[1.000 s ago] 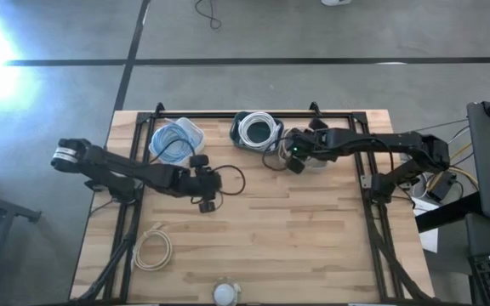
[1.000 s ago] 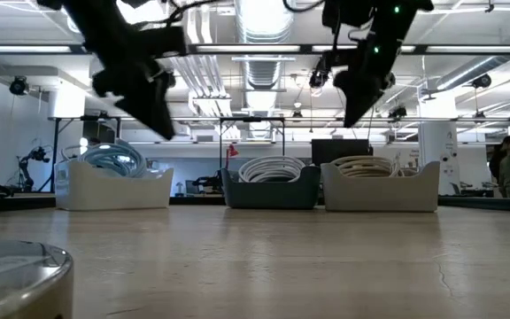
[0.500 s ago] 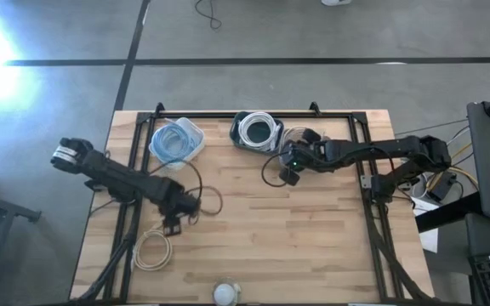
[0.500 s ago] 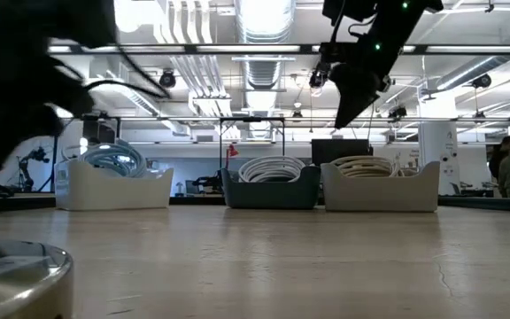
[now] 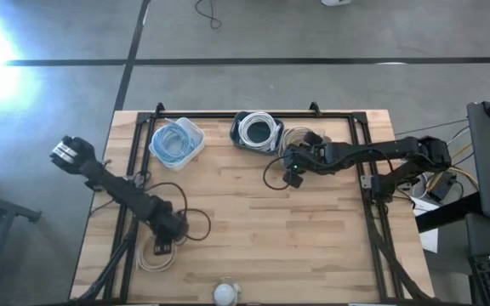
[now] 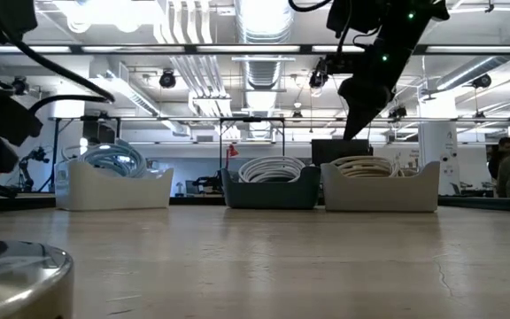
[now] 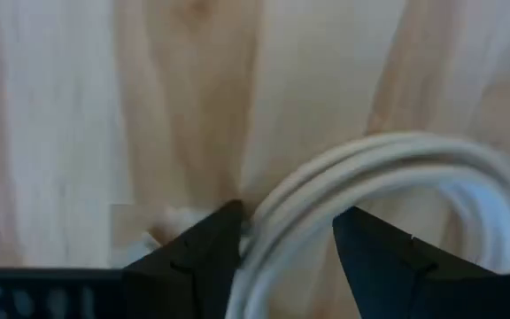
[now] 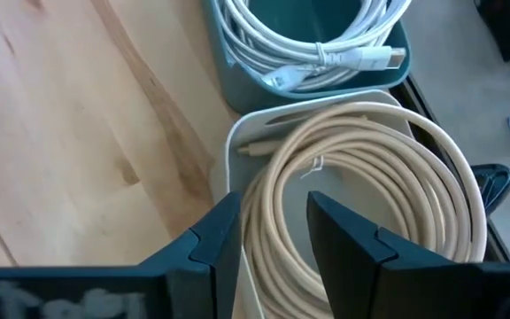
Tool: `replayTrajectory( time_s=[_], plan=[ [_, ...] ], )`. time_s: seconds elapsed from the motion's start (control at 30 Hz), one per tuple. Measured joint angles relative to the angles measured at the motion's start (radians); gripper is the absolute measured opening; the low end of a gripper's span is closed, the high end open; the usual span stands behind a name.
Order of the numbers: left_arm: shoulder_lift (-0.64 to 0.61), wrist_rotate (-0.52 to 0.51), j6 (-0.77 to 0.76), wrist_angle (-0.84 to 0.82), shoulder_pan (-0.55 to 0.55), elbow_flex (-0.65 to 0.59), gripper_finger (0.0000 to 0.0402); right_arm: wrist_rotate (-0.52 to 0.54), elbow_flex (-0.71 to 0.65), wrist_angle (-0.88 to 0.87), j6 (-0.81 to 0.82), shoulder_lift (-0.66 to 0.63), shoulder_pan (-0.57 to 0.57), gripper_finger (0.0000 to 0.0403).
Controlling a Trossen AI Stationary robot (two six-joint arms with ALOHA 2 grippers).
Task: Pick & Place USB Port
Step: Put the brown charger cable into the brown bin
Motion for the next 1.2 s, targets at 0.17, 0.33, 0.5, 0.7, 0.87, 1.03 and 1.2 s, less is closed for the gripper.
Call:
replayTrajectory(
  time_s=[0.17, 0.33, 0.5, 0.7, 0.87, 1.03, 1.2],
  plan=[
    [0.0, -0.037, 0.024, 0.02, 0.0, -0.044, 0.0191, 0.0, 0.0, 0.03, -0.016, 0.0, 0.0, 0.0119],
    [0.001, -0.075, 0.156, -0.001, 0.005, -0.023, 0.012, 0.0, 0.0, 0.13, -0.01, 0.0, 0.0, 0.0113],
    [0.006, -0.137, 0.231, -0.009, 0.049, 0.041, 0.0026, 0.0, 0.0, 0.262, -0.015, 0.0, 0.0, 0.0105],
    [0.004, -0.502, 0.231, -0.058, 0.1, 0.152, 0.0037, -0.066, 0.0, 0.465, -0.07, 0.019, 0.0, 0.0092],
    [0.002, -0.899, 0.262, -0.05, 0.157, 0.245, 0.0035, -0.316, 0.0, 0.647, -0.107, 0.074, 0.007, 0.0079],
    [0.002, -1.027, 0.26, 0.048, 0.26, 0.287, 0.0035, -0.387, 0.003, 0.808, -0.128, 0.154, 0.033, 0.0072],
    [0.003, -1.023, 0.259, 0.173, 0.361, 0.277, 0.0035, -0.384, 0.053, 0.8, -0.221, 0.233, 0.048, 0.0086]
  ],
)
